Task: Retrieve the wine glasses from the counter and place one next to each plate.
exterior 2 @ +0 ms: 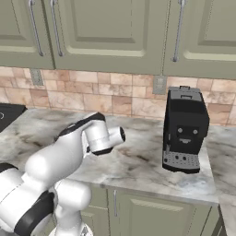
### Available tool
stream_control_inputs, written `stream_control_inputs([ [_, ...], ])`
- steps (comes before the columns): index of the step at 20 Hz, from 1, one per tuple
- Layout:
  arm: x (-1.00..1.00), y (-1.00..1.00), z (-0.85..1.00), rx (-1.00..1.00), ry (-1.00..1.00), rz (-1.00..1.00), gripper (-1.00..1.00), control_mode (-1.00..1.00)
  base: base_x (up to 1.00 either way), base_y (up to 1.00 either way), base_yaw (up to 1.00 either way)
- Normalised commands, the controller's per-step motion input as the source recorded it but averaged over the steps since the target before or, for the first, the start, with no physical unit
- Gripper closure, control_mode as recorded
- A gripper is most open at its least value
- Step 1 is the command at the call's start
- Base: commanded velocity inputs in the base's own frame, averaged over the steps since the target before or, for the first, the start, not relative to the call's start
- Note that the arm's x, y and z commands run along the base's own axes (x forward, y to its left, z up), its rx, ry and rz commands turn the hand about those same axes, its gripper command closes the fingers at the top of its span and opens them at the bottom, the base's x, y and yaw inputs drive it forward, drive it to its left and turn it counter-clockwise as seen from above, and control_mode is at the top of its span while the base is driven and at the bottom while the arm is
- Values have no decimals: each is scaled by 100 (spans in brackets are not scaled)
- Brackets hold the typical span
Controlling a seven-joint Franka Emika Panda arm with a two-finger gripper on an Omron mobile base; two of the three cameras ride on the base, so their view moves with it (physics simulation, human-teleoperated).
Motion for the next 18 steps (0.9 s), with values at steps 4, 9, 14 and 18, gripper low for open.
stream_control_inputs([
  [4, 26, 0, -9, 0, 0, 0, -100, -100, 0, 0, 0],
  [9, 26, 0, -7, 0, 0, 0, -100, -100, 0, 0, 0],
  [14, 5, 0, -12, 2, 0, 0, -100, -100, 0, 0, 0],
  [18, 0, 0, -15, 4, 4, 0, -100, -100, 0, 0, 0],
])
